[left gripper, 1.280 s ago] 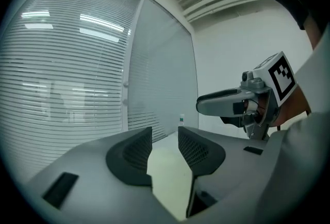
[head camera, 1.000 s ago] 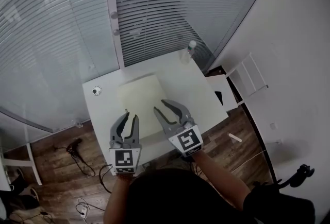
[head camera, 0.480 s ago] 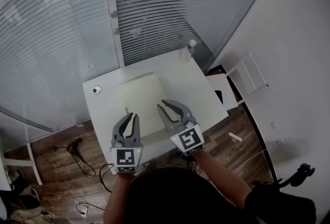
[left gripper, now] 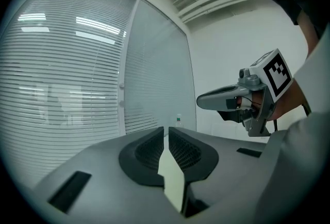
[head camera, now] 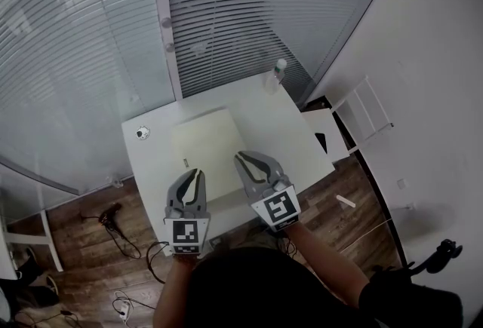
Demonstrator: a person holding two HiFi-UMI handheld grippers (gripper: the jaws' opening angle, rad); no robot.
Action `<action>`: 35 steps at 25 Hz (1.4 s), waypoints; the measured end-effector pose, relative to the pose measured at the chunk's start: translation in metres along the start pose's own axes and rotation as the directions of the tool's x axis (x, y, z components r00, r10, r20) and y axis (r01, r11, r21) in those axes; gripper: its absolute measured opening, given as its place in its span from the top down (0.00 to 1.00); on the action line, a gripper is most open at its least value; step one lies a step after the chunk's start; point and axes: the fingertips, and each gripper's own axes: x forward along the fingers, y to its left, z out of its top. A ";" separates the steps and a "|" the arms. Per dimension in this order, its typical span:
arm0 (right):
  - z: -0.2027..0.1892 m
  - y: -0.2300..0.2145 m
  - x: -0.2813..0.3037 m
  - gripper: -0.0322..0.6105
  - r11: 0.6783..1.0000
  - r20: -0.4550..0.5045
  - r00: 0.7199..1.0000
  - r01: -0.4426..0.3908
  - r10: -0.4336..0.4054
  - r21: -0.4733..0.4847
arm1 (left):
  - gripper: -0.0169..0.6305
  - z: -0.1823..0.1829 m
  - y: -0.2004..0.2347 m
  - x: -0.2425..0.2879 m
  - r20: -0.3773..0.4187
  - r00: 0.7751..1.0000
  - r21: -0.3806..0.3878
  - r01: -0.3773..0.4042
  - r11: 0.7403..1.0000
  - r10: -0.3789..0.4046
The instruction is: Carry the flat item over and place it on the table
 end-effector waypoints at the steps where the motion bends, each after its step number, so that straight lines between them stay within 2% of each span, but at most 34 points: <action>1: 0.001 0.001 0.000 0.92 1.000 0.003 1.000 -0.003 0.003 0.007 | 0.91 -0.001 0.000 0.000 -0.004 1.000 0.000 0.000 1.000 0.000; 7: -0.001 0.000 -0.004 0.93 1.000 -0.012 1.000 -0.005 0.004 -0.023 | 0.92 -0.004 0.000 0.000 -0.017 1.000 -0.003 -0.009 1.000 0.009; 13: 0.000 -0.001 -0.004 0.93 1.000 -0.007 1.000 0.003 -0.003 -0.019 | 0.91 -0.008 0.002 0.000 -0.028 1.000 -0.008 -0.011 1.000 0.011; 17: -0.005 0.001 -0.005 0.95 1.000 -0.013 1.000 -0.005 0.005 0.016 | 0.91 -0.012 0.001 0.001 -0.037 0.999 -0.011 -0.011 1.000 0.010; 35: -0.012 0.005 0.001 0.95 1.000 -0.037 0.999 -0.012 0.012 -0.020 | 0.91 -0.027 0.007 0.002 -0.072 0.997 -0.022 -0.013 1.000 0.011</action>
